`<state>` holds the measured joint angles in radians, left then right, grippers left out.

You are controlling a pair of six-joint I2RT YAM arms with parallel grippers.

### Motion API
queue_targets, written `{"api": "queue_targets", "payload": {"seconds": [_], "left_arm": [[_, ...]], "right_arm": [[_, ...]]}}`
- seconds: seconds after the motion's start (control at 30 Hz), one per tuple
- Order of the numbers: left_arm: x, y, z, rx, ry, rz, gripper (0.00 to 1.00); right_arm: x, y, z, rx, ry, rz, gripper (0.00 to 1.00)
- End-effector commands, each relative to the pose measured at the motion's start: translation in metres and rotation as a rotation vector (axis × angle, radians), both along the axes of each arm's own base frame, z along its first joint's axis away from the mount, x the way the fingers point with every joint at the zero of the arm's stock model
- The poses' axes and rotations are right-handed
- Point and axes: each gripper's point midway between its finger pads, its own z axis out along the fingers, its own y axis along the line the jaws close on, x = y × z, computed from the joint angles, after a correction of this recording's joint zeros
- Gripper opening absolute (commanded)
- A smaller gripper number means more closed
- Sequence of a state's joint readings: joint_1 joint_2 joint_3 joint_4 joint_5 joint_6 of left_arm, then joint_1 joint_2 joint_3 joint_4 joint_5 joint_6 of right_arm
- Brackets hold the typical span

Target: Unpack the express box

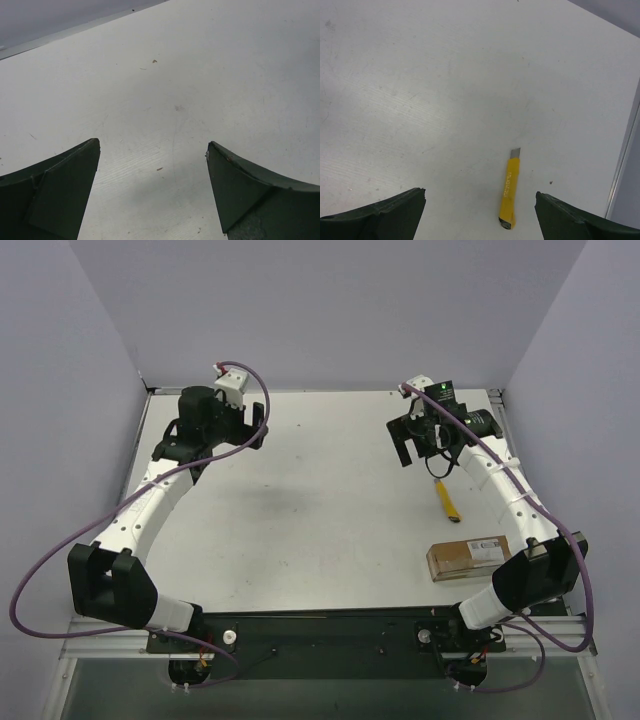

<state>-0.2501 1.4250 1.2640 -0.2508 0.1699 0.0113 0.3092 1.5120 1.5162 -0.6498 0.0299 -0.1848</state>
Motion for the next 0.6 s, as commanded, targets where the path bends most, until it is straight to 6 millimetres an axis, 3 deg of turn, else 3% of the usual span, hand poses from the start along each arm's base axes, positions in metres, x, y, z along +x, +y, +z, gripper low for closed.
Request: {"api": "queue_targets", "payload": {"seconds": [0.0,0.1,0.27,0.4,0.47,0.5,0.57], "left_arm": [[-0.002,-0.01,0.019,-0.033,-0.053,-0.037,0.97],[-0.002,-0.012,0.017,-0.034,-0.046,-0.047,0.97],[-0.002,-0.014,0.009,-0.032,-0.027,-0.059,0.97],[-0.006,-0.022,0.001,-0.045,-0.004,-0.101,0.97],[-0.008,-0.028,-0.002,-0.047,0.005,-0.123,0.97],[-0.008,-0.03,-0.005,-0.048,0.012,-0.134,0.97],[-0.01,-0.037,-0.006,-0.047,0.015,-0.163,0.97]], "right_arm": [[-0.007,0.005,0.007,-0.017,0.009,0.105,0.96],[-0.03,0.011,0.004,-0.011,0.084,0.336,0.95],[-0.072,-0.007,-0.02,-0.027,0.238,0.481,0.94],[-0.108,-0.043,-0.035,0.035,0.377,0.448,0.93],[-0.125,-0.052,-0.041,0.048,0.445,0.532,0.89],[-0.146,-0.056,-0.045,0.063,0.531,0.559,0.88],[-0.158,-0.074,-0.051,0.038,0.582,0.587,0.85]]}}
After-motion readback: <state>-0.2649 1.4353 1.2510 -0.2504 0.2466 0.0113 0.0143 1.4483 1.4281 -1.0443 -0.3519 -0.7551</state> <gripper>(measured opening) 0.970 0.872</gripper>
